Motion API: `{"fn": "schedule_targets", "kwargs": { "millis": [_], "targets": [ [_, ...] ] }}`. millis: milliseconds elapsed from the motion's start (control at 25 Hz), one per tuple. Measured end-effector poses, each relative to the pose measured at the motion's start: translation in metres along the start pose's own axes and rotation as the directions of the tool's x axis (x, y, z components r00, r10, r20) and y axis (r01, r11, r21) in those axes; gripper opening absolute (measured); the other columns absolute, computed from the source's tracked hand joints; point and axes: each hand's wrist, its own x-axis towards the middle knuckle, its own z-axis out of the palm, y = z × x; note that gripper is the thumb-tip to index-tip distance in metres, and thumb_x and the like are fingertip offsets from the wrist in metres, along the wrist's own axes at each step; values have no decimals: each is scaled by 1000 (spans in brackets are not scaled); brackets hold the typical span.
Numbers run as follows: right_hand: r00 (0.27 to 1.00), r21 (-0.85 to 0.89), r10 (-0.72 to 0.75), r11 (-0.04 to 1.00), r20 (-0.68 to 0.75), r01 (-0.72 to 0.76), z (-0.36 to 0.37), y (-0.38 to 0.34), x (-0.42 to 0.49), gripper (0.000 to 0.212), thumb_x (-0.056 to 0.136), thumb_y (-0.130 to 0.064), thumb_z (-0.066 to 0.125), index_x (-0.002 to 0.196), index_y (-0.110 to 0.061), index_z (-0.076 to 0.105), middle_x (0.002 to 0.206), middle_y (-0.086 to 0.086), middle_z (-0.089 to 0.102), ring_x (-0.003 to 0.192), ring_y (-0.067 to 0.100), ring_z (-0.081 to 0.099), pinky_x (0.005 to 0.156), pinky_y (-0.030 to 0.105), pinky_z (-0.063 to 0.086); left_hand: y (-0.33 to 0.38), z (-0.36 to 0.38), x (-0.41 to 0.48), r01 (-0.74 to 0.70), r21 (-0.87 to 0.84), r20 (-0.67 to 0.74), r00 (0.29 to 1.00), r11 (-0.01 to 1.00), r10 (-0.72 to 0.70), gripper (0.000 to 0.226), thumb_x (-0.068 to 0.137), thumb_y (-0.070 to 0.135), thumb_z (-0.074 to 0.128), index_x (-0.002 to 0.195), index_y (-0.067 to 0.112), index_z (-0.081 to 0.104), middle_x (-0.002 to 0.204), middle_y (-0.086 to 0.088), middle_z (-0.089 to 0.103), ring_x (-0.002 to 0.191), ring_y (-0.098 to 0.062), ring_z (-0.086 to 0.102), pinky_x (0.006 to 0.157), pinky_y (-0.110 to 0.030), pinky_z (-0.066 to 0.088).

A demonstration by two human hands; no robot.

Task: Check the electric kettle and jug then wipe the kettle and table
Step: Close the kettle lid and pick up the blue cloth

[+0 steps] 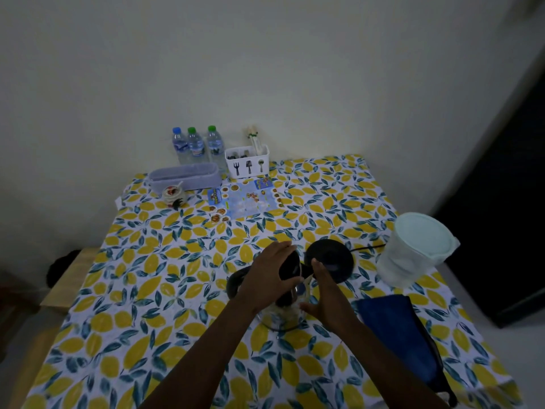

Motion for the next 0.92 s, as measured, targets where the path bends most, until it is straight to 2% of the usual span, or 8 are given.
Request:
{"fn": "schedule_targets", "kwargs": {
  "millis": [80,200,360,600,720,840,920],
  "targets": [
    [1000,28,-29,999,5,29,-1,2,1,100,79,-32,76,148,-15,5,159,4,4,148,24,12,119,39,25,-4,8,3,6,88,31,999,996,-9,76,85,55,61,147,23,32,157,3,30,147,-18,17,120,-40,18],
    [999,46,-51,998,17,50,0,7,2,98,80,-30,76,148,-10,9,160,9,8,148,25,13,120,39,23,-8,16,3,17,152,28,999,988,-21,78,85,66,50,146,20,34,155,1,34,147,-19,19,120,-39,17],
    [998,31,-66,997,13,65,-1,15,5,94,81,-33,74,149,-8,14,158,5,8,148,23,14,118,28,18,-8,22,3,37,168,-42,999,985,-30,79,83,73,34,144,23,37,153,1,39,145,-20,25,118,-39,19],
    [997,72,-78,994,-6,78,3,18,6,95,81,-33,75,148,-15,9,160,8,12,148,23,16,118,39,27,-7,26,6,53,223,-11,999,973,-52,69,90,63,44,145,22,35,153,1,38,145,-21,24,118,-41,18],
    [995,57,-102,993,-6,102,1,21,3,95,81,-28,76,148,-9,11,159,10,12,148,27,15,117,45,28,-3,24,6,57,207,8,998,977,-60,65,92,56,48,145,20,35,154,0,36,146,-22,20,120,-40,14],
    [996,17,-86,996,-27,86,-6,30,-8,95,80,-29,77,148,-8,14,158,8,13,147,28,15,118,46,26,13,28,7,-18,215,-11,1000,976,21,50,97,42,46,141,17,41,148,-2,43,143,-22,28,120,-38,11],
    [997,-44,-59,997,-59,56,-14,42,-19,94,81,-33,75,149,-12,13,158,1,10,148,24,10,119,41,19,32,39,12,-78,176,-18,996,981,82,43,99,34,46,138,16,46,143,-3,50,138,-20,37,120,-36,12]
  ]
}}
